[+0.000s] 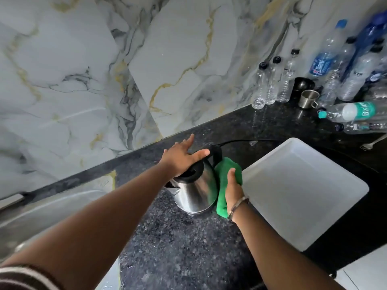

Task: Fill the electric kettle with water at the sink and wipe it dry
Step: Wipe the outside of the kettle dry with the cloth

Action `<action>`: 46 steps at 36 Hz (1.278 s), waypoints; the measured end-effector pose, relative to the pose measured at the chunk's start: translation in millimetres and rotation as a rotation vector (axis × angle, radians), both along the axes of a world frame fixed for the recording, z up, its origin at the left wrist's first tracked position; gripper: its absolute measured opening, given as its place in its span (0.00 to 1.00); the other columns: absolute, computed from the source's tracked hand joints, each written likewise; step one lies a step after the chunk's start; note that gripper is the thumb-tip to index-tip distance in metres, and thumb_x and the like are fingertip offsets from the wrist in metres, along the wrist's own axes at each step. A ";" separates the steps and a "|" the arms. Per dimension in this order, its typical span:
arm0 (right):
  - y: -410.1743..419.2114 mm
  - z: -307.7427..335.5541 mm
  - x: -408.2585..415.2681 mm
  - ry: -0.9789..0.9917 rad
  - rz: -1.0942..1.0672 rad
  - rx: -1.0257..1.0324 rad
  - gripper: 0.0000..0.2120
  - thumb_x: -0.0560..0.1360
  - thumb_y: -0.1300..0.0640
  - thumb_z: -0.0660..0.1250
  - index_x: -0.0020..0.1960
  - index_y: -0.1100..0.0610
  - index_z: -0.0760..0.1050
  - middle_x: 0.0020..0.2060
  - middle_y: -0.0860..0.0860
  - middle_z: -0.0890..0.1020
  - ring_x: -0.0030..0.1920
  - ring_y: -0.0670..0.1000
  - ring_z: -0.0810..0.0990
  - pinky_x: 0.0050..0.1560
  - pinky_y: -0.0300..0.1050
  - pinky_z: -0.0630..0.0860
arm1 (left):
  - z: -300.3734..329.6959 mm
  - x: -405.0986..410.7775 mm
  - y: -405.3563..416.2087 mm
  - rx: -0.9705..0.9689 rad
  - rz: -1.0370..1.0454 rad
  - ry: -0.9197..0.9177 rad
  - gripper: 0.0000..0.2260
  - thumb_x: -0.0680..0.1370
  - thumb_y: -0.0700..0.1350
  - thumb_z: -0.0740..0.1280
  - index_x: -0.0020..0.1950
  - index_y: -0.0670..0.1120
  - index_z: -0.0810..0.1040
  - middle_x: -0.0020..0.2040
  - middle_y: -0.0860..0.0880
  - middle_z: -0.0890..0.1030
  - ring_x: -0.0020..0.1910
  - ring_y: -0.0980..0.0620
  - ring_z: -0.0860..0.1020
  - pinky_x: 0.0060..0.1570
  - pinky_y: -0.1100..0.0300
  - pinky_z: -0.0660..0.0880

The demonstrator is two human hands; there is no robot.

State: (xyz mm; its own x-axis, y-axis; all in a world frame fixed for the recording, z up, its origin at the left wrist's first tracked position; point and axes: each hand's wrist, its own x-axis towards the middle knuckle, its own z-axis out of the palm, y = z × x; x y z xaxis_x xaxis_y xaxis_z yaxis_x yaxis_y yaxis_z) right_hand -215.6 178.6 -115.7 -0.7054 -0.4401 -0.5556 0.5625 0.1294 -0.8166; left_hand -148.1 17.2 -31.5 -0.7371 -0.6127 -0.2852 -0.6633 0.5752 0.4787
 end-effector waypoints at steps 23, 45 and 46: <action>-13.1 -11.2 23.0 0.138 0.124 0.153 0.31 0.80 0.41 0.52 0.61 0.68 0.73 0.61 0.65 0.77 0.63 0.60 0.73 0.63 0.45 0.67 | 0.0 4.6 7.4 0.124 0.266 0.093 0.39 0.77 0.74 0.59 0.82 0.55 0.62 0.80 0.46 0.70 0.79 0.40 0.67 0.77 0.44 0.63; -8.4 -27.4 59.1 0.309 0.009 0.093 0.32 0.75 0.39 0.55 0.69 0.63 0.67 0.69 0.61 0.70 0.70 0.55 0.66 0.73 0.56 0.61 | -12.5 10.5 -28.9 -0.079 -0.390 0.261 0.32 0.82 0.63 0.44 0.85 0.52 0.53 0.85 0.50 0.58 0.85 0.51 0.48 0.81 0.36 0.46; -6.0 -34.7 57.6 0.287 0.052 0.163 0.36 0.73 0.35 0.53 0.67 0.63 0.69 0.67 0.62 0.72 0.69 0.56 0.68 0.72 0.55 0.62 | -13.4 9.9 -29.0 -0.085 -0.380 0.259 0.33 0.82 0.65 0.43 0.85 0.52 0.54 0.84 0.50 0.59 0.85 0.51 0.49 0.81 0.36 0.46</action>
